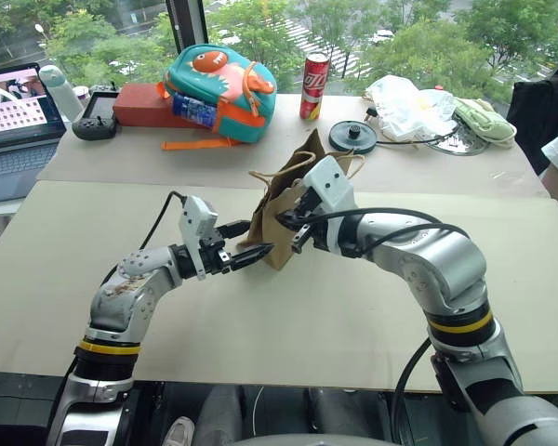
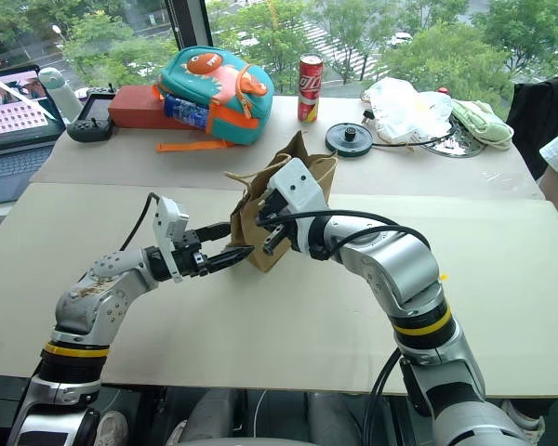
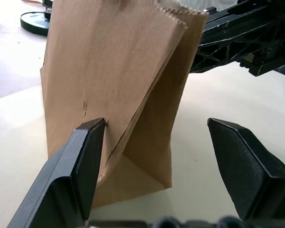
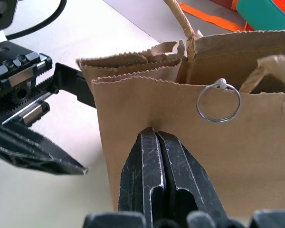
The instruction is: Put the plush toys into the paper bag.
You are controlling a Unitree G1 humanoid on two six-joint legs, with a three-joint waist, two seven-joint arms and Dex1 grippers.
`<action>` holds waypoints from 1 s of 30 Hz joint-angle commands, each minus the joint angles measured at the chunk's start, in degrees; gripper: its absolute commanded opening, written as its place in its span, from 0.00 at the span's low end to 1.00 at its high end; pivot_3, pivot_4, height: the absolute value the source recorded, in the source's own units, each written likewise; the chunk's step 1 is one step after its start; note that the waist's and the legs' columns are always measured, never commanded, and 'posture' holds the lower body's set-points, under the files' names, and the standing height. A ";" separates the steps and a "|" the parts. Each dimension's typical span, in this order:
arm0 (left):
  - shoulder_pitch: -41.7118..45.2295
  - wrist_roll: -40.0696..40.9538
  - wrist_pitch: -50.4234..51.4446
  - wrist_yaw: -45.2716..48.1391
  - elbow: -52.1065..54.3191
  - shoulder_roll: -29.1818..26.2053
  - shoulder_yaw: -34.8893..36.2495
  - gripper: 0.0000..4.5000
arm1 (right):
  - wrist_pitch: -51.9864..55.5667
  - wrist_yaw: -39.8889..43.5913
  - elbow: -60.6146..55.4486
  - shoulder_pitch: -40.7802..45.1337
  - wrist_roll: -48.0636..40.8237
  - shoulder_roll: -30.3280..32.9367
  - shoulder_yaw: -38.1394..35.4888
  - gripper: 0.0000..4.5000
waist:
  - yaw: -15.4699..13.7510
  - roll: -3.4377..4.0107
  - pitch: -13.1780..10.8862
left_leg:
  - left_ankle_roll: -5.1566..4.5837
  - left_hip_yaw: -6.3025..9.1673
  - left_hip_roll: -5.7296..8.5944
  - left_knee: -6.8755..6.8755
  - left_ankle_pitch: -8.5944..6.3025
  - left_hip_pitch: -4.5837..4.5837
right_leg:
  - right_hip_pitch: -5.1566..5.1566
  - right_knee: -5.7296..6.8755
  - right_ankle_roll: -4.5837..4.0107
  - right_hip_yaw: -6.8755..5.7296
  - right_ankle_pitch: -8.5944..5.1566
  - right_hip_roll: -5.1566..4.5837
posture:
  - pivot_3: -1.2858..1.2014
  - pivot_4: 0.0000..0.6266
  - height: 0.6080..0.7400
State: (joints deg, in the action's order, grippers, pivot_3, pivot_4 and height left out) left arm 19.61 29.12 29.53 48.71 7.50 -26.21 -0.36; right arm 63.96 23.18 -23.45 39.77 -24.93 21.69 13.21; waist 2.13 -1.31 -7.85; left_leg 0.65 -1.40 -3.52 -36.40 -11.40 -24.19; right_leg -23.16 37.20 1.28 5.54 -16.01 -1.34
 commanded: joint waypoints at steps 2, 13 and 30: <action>1.64 -4.09 -4.67 -3.04 -1.82 1.70 -0.91 0.81 | -1.90 -0.19 -0.82 1.71 1.15 -0.69 -0.50 0.02 | -0.01 0.00 0.00 | 0.00 0.00 0.00 0.00 0.00 0.00 | 0.00 0.00 0.00 0.00 0.00 0.00 | 0.52 0.24 0.91; 2.56 -8.63 -9.46 -8.88 -4.26 7.84 -1.94 0.81 | -1.12 -0.08 -1.60 1.43 2.15 -1.54 -0.86 0.02 | -0.02 0.00 0.00 | 0.00 0.01 0.02 0.00 0.00 -0.01 | 0.01 0.01 0.00 0.00 0.00 -0.01 | 0.52 0.24 0.91; 3.44 -11.02 -12.29 -9.53 -7.39 10.02 -2.67 0.23 | -0.90 -0.08 -1.81 1.43 2.56 -1.51 -0.93 0.00 | 0.00 0.00 0.00 | 0.00 0.01 0.02 0.00 0.00 0.00 | 0.01 0.01 0.00 0.00 0.00 -0.01 | 0.52 0.24 0.91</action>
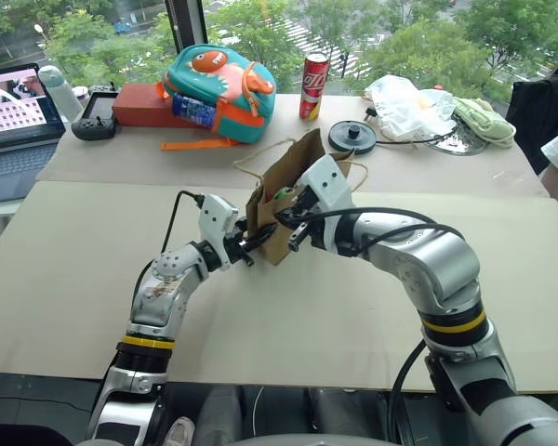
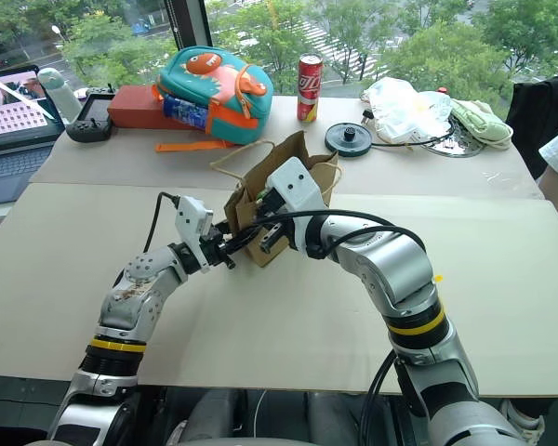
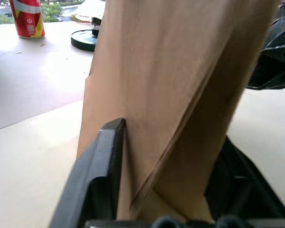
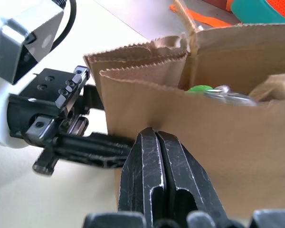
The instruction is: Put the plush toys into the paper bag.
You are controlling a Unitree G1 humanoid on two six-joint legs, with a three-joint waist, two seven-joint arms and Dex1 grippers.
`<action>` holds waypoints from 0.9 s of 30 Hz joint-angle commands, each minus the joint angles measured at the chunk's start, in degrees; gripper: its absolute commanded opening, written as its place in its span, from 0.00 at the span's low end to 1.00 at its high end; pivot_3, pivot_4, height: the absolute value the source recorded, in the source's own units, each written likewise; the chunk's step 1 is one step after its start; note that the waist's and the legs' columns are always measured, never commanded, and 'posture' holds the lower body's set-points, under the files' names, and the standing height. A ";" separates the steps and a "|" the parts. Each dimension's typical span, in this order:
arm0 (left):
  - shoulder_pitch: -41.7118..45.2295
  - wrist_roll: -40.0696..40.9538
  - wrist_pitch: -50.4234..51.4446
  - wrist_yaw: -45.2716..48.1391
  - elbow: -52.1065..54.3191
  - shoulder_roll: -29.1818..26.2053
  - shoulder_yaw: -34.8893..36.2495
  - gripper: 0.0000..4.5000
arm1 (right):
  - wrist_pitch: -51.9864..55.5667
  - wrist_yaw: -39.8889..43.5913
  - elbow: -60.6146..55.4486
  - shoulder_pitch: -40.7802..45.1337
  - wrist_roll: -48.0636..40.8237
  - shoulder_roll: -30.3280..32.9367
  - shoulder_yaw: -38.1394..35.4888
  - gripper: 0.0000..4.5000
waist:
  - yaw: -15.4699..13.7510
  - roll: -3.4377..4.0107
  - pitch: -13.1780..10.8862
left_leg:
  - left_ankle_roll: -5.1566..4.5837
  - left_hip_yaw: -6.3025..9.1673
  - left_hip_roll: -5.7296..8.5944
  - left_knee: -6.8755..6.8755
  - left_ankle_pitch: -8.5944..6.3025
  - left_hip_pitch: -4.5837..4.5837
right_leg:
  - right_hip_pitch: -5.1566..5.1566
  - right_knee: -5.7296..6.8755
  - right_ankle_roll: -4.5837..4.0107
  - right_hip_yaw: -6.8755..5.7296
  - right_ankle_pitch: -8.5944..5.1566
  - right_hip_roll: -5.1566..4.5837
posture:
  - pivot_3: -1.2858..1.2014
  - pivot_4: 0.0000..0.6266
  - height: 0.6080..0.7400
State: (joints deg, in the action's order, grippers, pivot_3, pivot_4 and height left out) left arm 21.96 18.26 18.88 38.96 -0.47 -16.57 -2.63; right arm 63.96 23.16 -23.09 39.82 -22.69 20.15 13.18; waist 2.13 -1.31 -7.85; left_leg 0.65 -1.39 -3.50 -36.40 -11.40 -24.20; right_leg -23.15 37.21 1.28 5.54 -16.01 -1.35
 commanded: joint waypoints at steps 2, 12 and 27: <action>1.28 -0.32 -1.72 0.26 0.30 0.58 -0.47 0.07 | -0.83 -0.07 -2.34 1.35 0.31 0.11 -0.96 0.00 | 0.00 0.00 0.00 | 0.00 0.00 0.00 0.00 0.00 0.00 | 0.00 0.00 0.00 0.00 0.00 0.00 | 0.52 0.24 0.91; 2.80 -0.93 -2.23 -0.76 -1.12 1.54 -0.36 0.01 | 1.35 1.18 -6.51 -0.33 -1.31 1.83 -0.67 0.00 | -0.01 0.00 0.00 | 0.00 0.00 0.00 0.00 0.00 0.00 | 0.00 0.00 0.00 0.00 0.00 0.00 | 0.52 0.24 0.91; 6.01 3.92 -0.81 5.45 -1.85 -3.26 5.07 0.01 | -7.77 20.02 -19.44 -20.86 -11.67 23.33 -18.00 0.00 | -0.82 -0.02 -0.01 | -0.01 0.03 0.04 -0.01 0.00 0.03 | 0.05 -0.07 0.01 0.01 -0.01 0.01 | 0.52 0.24 0.91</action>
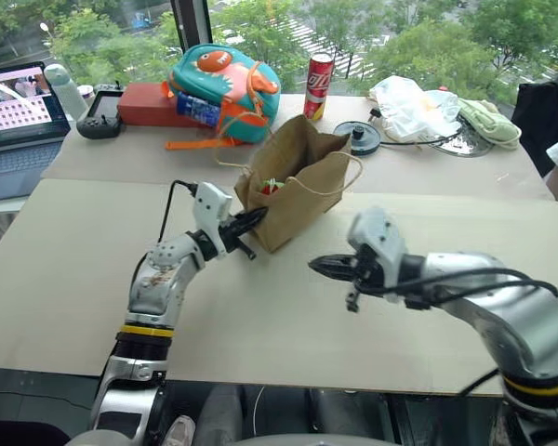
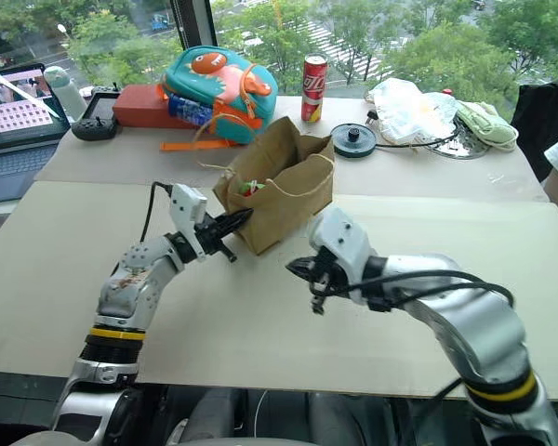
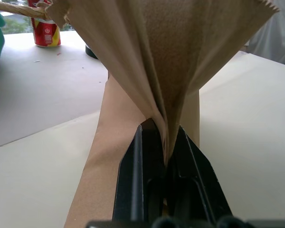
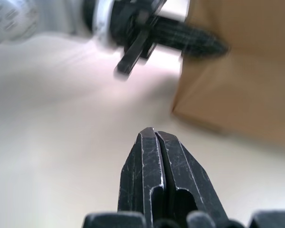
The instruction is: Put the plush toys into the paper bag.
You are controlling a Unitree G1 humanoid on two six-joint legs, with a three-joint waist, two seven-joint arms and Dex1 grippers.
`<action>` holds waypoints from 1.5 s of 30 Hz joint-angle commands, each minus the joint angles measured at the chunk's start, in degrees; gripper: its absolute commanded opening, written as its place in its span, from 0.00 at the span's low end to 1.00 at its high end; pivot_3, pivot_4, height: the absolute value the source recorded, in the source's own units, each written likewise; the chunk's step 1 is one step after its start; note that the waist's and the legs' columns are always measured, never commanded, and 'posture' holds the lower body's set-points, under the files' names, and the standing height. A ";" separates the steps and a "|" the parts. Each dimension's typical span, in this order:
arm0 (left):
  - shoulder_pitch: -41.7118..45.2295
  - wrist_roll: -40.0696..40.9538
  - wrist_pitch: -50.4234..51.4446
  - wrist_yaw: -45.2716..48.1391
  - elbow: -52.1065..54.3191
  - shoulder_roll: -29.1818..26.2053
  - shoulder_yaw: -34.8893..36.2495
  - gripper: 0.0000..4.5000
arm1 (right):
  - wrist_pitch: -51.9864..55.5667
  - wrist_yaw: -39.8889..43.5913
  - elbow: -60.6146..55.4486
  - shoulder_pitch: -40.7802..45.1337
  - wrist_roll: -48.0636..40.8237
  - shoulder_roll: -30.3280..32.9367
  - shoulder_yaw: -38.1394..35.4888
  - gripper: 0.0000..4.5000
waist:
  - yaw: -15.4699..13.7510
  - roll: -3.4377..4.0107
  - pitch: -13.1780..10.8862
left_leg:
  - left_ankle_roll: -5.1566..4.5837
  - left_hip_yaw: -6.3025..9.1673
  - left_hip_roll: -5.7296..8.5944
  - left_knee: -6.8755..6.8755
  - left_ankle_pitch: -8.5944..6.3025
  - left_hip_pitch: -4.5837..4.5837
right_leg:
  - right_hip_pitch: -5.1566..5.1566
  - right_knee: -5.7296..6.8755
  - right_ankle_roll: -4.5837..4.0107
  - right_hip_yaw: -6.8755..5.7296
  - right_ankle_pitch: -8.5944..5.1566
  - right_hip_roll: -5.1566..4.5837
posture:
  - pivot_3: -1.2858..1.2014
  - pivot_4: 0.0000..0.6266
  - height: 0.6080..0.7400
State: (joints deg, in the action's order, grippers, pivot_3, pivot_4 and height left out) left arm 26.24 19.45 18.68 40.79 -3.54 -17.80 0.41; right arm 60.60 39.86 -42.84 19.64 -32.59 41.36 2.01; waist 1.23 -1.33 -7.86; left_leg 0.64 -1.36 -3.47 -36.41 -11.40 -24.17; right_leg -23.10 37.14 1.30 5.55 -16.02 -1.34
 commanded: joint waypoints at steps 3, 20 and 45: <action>2.16 4.09 -1.00 8.24 0.67 -5.23 2.68 0.01 | -6.20 4.72 4.86 -0.67 -3.77 3.01 -12.36 0.00 | 0.23 0.00 0.00 | 0.00 0.00 -0.01 -0.03 0.00 0.08 | 0.05 0.04 0.00 0.02 0.00 0.03 | 0.52 0.24 0.91; 1.45 6.69 -9.26 47.35 -6.34 -24.56 -0.84 0.01 | -15.64 21.05 15.98 -1.94 -8.17 12.72 -17.80 0.00 | -0.51 0.01 -0.01 | 0.00 -0.09 -0.04 0.00 0.00 0.06 | 0.04 -0.03 -0.01 0.00 -0.04 0.01 | 0.52 0.24 0.91; 4.77 2.89 -11.83 49.92 -13.27 -24.40 -2.41 0.73 | -17.81 23.35 16.61 0.03 -7.79 16.21 -14.09 0.00 | -0.49 0.01 -0.01 | -0.01 -0.09 -0.07 -0.10 -0.01 0.03 | 0.03 0.05 -0.01 0.00 -0.03 0.02 | 0.52 0.24 0.91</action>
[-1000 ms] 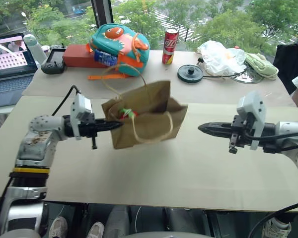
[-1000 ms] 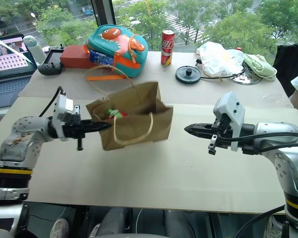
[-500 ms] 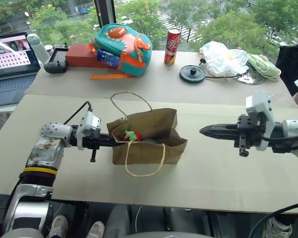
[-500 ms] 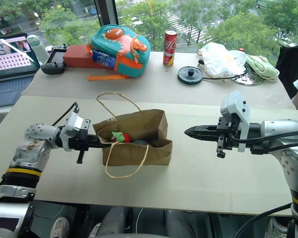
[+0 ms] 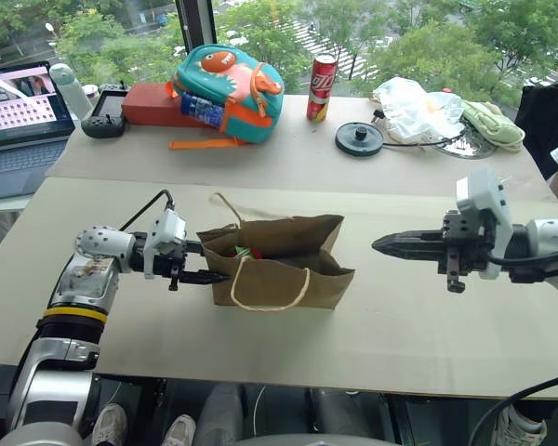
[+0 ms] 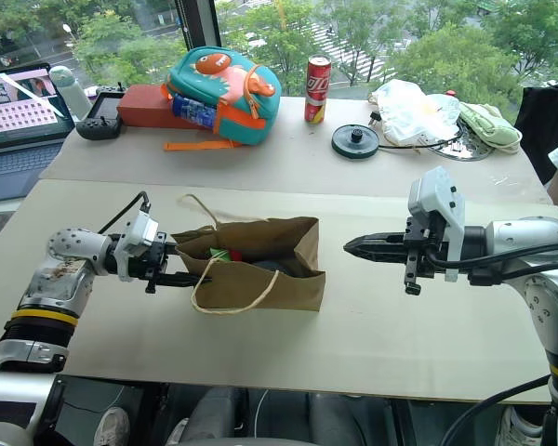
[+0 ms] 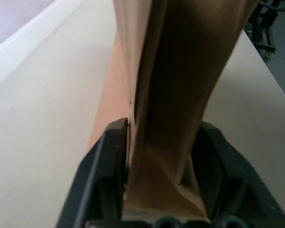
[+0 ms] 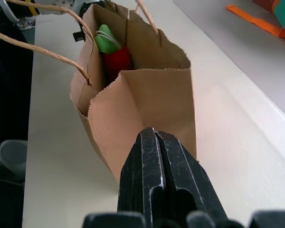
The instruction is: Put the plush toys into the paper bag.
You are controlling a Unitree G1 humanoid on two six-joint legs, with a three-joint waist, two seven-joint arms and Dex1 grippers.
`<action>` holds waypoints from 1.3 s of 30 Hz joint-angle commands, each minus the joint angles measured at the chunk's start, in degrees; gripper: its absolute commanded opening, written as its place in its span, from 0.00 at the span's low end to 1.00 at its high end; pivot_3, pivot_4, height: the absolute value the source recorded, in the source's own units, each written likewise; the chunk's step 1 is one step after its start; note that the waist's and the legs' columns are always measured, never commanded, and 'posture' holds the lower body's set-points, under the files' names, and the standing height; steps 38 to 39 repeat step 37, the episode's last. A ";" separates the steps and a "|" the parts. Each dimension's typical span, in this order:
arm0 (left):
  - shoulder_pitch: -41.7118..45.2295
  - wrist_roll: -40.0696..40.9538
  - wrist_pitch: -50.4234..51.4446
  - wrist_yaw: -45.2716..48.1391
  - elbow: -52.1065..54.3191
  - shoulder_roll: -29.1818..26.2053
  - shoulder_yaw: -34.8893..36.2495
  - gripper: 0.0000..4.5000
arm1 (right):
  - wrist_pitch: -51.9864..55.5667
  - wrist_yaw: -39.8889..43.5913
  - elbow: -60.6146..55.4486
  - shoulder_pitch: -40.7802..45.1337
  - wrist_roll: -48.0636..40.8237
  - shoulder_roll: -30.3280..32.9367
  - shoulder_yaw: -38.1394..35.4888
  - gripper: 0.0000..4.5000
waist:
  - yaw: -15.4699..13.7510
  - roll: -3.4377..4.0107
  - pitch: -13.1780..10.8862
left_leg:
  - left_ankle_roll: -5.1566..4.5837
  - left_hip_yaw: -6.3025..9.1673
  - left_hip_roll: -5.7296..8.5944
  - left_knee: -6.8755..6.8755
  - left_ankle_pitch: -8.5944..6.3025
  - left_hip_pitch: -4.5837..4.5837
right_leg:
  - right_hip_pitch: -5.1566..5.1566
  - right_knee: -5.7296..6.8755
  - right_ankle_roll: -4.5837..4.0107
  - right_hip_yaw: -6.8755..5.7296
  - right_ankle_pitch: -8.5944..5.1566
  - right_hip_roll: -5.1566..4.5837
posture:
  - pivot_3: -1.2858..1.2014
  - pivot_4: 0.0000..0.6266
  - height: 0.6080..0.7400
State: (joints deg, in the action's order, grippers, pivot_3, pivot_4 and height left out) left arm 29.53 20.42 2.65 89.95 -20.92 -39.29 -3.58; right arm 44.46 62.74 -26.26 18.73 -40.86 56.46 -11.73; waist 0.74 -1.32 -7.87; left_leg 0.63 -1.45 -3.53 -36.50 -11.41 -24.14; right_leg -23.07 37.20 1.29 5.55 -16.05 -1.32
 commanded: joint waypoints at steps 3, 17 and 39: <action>1.56 4.96 11.69 1.21 9.37 -7.09 3.53 0.73 | -2.09 0.84 0.28 0.90 0.80 1.70 -0.51 0.00 | 0.08 0.00 0.00 | 0.00 0.00 -0.04 -0.01 0.00 -0.03 | -0.03 0.00 0.00 0.00 0.00 0.03 | 0.52 0.24 0.91; 5.67 23.20 37.38 2.55 14.42 -29.56 8.54 0.73 | -3.27 2.55 1.15 1.52 1.52 3.61 -0.66 0.00 | 0.01 0.07 -0.05 | -0.03 -0.09 -0.13 0.00 -0.02 0.06 | -0.05 0.06 0.34 -0.02 -0.25 0.06 | 0.52 0.24 0.91; 7.48 23.34 38.38 2.55 13.79 -27.28 9.67 0.73 | -4.56 3.24 2.81 3.87 1.85 3.33 1.14 0.00 | 0.03 0.07 -0.05 | -0.03 -0.13 -0.14 0.00 -0.02 0.03 | -0.10 0.11 -0.06 -0.02 -0.08 0.07 | 0.52 0.24 0.91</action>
